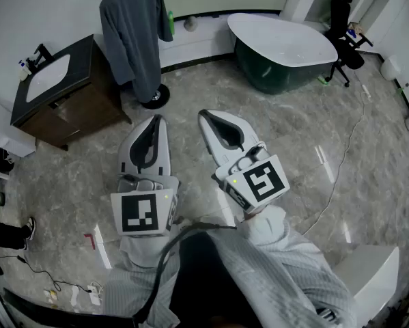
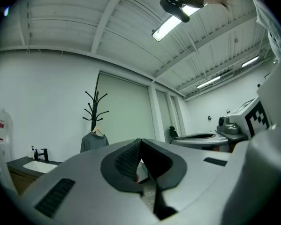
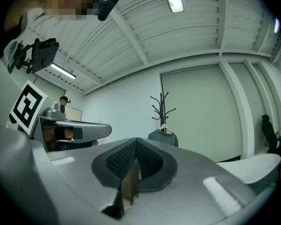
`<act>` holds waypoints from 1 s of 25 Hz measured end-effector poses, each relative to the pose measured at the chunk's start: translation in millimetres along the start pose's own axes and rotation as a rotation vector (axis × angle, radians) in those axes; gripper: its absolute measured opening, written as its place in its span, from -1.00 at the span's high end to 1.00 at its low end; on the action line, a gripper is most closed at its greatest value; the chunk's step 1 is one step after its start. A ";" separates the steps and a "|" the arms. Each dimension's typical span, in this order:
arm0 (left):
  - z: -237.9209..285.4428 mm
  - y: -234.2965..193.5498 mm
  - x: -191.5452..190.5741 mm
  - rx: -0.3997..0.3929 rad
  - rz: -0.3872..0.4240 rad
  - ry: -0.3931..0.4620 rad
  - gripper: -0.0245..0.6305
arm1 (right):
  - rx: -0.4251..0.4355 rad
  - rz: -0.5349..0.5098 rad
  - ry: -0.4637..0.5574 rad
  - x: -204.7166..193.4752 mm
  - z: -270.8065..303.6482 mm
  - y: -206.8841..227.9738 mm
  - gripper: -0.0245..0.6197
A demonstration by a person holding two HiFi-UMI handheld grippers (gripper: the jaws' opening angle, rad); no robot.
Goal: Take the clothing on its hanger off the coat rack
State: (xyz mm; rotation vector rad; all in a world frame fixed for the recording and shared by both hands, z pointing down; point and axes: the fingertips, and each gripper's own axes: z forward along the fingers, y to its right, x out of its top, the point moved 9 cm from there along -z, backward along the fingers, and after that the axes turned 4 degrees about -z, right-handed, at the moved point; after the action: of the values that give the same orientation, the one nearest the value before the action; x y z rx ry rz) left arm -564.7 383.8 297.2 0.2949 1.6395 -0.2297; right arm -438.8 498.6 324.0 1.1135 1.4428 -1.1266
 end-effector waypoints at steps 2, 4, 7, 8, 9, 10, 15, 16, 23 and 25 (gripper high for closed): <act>-1.3 4.6 -0.5 -0.009 -0.001 -0.014 0.91 | 0.007 0.005 0.003 1.9 -1.7 -2.3 0.92; -2.0 8.2 -1.7 -0.014 0.004 -0.024 0.91 | 0.012 0.012 0.006 2.5 -3.5 -3.5 0.92; -0.8 10.1 -3.5 -0.003 0.025 -0.029 0.91 | 0.013 0.025 0.012 1.8 -4.9 -2.3 0.92; -0.1 10.4 -3.8 0.001 0.029 -0.029 0.91 | 0.012 0.028 0.013 1.4 -5.0 -1.1 0.92; 0.5 10.8 -4.0 0.004 0.031 -0.027 0.91 | 0.010 0.031 0.014 1.0 -5.2 0.2 0.91; 1.0 11.4 -4.1 0.006 0.034 -0.024 0.91 | 0.008 0.034 0.017 0.5 -5.7 1.8 0.91; 1.5 18.5 -7.1 0.014 0.049 -0.010 0.91 | -0.003 0.018 0.020 -4.1 -14.2 10.6 0.91; 2.6 20.1 -8.0 0.014 0.044 -0.011 0.91 | -0.001 0.016 0.015 -4.6 -15.6 12.0 0.91; 20.3 29.0 -17.8 0.052 0.048 -0.010 0.91 | -0.019 0.026 -0.015 -15.9 -27.6 31.3 0.91; 31.8 24.5 -20.0 0.059 0.041 -0.002 0.91 | -0.031 0.033 -0.008 -21.1 -23.6 41.1 0.91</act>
State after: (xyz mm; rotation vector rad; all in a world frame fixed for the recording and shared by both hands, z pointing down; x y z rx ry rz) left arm -525.3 395.6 314.8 0.3722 1.6254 -0.2472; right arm -399.2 526.2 343.0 1.1062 1.4260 -1.0807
